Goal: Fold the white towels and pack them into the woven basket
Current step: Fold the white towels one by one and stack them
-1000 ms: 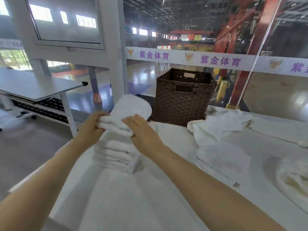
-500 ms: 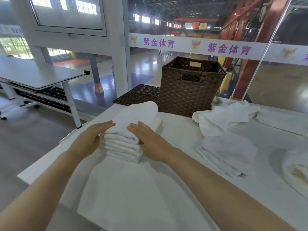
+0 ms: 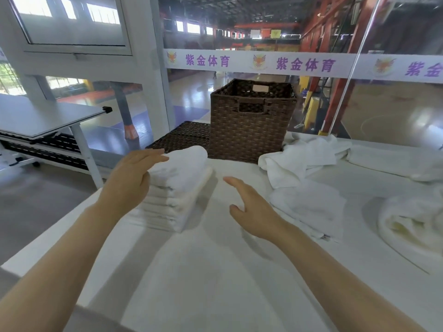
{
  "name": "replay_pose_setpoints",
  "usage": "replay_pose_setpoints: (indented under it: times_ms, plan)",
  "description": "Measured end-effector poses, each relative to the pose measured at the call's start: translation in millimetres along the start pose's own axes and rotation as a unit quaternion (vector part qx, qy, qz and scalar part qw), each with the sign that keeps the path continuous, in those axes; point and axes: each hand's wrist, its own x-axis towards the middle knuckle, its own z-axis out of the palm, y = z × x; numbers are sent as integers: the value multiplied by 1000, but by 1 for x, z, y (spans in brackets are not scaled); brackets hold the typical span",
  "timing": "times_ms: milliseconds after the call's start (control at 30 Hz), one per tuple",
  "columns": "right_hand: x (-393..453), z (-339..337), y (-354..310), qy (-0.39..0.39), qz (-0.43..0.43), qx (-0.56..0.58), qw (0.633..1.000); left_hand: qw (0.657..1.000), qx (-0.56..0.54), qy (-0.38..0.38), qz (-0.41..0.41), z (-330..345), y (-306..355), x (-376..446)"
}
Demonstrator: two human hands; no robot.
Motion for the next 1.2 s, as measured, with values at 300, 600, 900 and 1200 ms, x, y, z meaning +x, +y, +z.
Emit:
replay_pose_setpoints:
  times_ms: [300, 600, 900, 1200]
  plan:
    - [-101, -43, 98, 156, 150, 11, 976, 987, -58, -111, 97, 95, 111, 16]
    - [-149, -62, 133, 294, 195, -17, 935, 907, -278, -290, -125, 184, 184, -9]
    - [-143, -48, 157, 177, 212, -167, 947, 904, -301, -196, -233, 212, 218, 13]
    - [-160, -82, 149, 259, 210, -148, 931, 915, -296, -179, -207, 186, 225, -31]
